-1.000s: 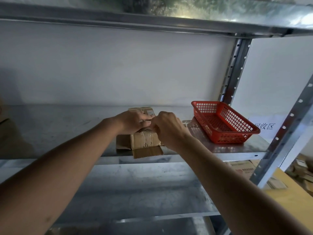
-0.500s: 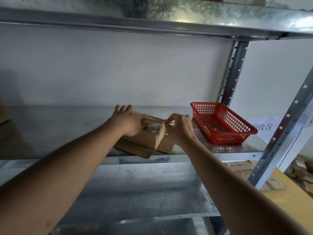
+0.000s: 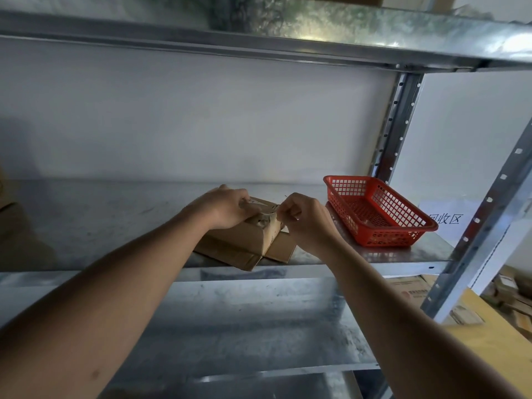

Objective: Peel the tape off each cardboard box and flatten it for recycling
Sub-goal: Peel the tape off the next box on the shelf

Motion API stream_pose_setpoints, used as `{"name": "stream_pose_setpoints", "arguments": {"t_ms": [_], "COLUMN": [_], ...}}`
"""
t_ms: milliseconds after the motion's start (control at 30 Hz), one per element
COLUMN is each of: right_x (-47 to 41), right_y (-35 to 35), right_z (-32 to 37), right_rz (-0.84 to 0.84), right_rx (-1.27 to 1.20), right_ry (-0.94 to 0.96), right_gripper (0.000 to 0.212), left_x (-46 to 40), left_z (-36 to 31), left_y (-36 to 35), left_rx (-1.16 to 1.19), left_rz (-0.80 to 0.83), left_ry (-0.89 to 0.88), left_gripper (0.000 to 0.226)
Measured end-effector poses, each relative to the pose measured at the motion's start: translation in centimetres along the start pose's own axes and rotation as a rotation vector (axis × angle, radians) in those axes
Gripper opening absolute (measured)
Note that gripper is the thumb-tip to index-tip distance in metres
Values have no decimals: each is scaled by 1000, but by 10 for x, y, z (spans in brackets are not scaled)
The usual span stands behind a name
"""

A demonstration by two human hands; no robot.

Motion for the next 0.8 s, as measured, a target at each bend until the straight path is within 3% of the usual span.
{"name": "stream_pose_setpoints", "arguments": {"t_ms": [133,267,433,500,667,800], "right_x": [4,11,12,9,0,-2], "right_y": [2,-13,-23,-22,-23,-16], "right_z": [-15,-24,-33,-35,-33,-25], "right_rz": [-90,-124,-151,-152,-25,-89], "right_rx": [-211,-693,-868,-866,-546,-355], "right_ry": [-77,-166,-237,-260,-198,-119], "right_gripper": [16,36,32,27,22,20], "left_x": [-3,-6,-5,-5,-3,-4], "left_z": [-1,2,2,2,0,-2], "left_y": [-2,-4,-4,-3,-3,-7], "left_rx": [38,46,39,39,22,-39], "left_rz": [15,17,5,6,0,-52], "left_ry": [52,78,83,88,85,94], "left_gripper": [74,74,81,81,88,84]}}
Point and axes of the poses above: each hand's wrist, its own x-axis away from the middle knuckle, its own y-axis out of the back of the hand, z = x × y, the point moved 9 cm from there along -x, towards the middle knuckle, and after that the axes turned 11 degrees about y, right-handed, at the moved point
